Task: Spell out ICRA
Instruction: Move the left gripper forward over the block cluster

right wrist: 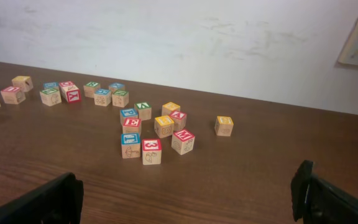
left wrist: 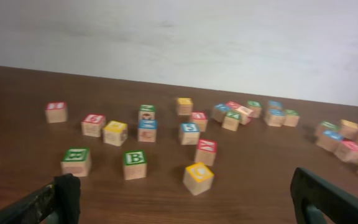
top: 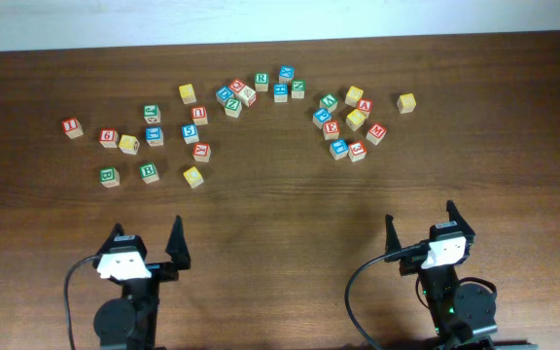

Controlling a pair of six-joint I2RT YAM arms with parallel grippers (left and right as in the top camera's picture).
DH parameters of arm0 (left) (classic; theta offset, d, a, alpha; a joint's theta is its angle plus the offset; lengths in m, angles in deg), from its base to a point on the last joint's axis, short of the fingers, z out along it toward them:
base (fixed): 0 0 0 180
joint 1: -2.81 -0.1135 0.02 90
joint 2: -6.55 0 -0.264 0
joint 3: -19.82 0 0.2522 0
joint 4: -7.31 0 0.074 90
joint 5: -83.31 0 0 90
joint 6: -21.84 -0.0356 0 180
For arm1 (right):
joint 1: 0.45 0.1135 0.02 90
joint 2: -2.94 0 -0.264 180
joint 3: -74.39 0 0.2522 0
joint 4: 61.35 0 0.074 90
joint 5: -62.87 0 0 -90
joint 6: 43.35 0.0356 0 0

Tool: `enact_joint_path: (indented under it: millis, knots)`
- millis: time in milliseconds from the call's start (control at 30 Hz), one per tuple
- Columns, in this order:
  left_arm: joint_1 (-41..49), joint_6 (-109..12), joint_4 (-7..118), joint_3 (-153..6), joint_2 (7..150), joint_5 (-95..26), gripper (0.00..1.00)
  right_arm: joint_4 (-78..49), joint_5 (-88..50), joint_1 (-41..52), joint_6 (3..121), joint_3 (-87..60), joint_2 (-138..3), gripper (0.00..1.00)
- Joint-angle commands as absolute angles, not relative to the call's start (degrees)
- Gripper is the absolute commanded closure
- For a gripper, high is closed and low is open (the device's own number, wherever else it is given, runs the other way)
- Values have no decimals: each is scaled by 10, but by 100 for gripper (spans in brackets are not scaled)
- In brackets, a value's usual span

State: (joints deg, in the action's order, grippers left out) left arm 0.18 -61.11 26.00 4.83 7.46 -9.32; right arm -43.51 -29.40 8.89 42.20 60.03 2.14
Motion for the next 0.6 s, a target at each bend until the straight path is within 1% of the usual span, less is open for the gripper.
enact_joint_path:
  millis: [0,67,133,267,367,500,567]
  knots:
    - [2,-617,269,-16,72,-160,1,-430,-293,85,429,603,26,2]
    - [2,-613,299,-56,73,-164,1,-430,-293,85,429,603,26,2]
    - [2,-612,359,-113,82,-164,1,-430,-293,85,429,603,26,2]
    - [2,-612,444,-208,131,-164,1,-430,-293,85,429,603,26,2]
    - [2,-612,486,-291,207,-166,1,-430,-293,85,429,603,26,2]
    - [2,-612,537,-387,318,-199,1,-430,-293,85,429,603,26,2]
    - [2,-612,583,-446,392,-214,1,-430,-293,85,429,603,26,2]
